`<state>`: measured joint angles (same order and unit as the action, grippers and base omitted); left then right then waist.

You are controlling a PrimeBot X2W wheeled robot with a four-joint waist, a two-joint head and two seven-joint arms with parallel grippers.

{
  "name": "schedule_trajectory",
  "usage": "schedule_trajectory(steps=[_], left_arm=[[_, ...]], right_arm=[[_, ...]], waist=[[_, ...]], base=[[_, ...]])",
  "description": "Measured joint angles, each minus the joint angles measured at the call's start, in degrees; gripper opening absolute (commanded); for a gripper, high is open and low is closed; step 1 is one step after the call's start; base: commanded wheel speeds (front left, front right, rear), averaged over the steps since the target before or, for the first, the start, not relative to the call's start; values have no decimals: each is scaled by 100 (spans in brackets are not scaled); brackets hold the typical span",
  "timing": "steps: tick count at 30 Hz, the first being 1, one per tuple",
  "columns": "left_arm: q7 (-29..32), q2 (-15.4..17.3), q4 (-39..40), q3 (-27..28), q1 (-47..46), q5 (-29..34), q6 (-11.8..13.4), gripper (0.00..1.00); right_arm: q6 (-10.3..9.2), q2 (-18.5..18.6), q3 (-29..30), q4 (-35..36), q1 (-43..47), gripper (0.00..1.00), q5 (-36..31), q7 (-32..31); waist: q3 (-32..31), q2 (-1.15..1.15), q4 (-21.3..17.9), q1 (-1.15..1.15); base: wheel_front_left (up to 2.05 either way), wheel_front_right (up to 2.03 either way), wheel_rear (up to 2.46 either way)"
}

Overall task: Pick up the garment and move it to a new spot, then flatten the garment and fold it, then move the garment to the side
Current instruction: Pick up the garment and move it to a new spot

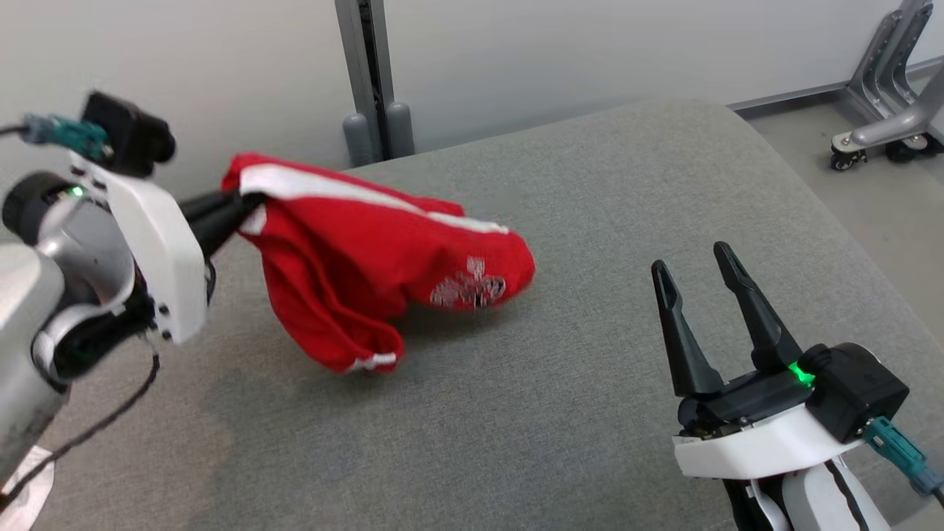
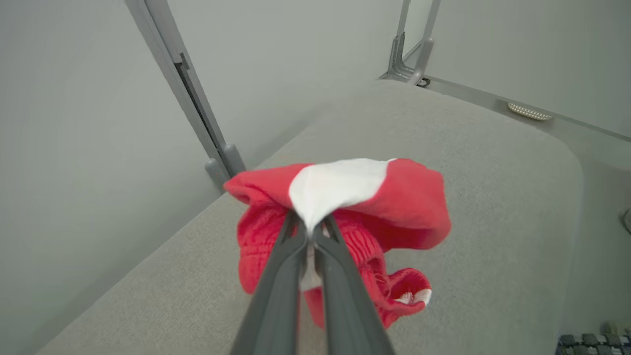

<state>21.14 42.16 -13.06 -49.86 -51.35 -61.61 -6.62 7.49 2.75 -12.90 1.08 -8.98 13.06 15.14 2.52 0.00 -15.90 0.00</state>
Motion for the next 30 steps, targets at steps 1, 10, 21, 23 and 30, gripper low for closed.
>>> schedule_trajectory(steps=[1,10,21,23,30], left_arm=[[-4,55,136,-107,138,16,-30,0],[-426,443,-8,-765,798,454,-82,0],[-493,377,-402,-1265,1004,-112,-83,100],[-475,423,-382,-1381,1040,-276,-83,100],[-1739,670,-283,-1303,1066,-248,-85,100]], right_arm=[[0,-1,26,9,1,100,0,-1],[0,-2,111,33,-12,100,-34,-1],[0,-4,55,-144,-103,100,-97,-1],[0,-3,56,-189,-102,100,-101,-1],[0,-2,123,-287,-55,100,-104,-1]], waist=[[53,0,-4,0],[405,0,211,0],[418,0,569,0],[385,0,608,0],[232,0,732,0]], base=[[0,0,0],[0,0,0],[0,0,0],[0,0,0],[0,0,0]])
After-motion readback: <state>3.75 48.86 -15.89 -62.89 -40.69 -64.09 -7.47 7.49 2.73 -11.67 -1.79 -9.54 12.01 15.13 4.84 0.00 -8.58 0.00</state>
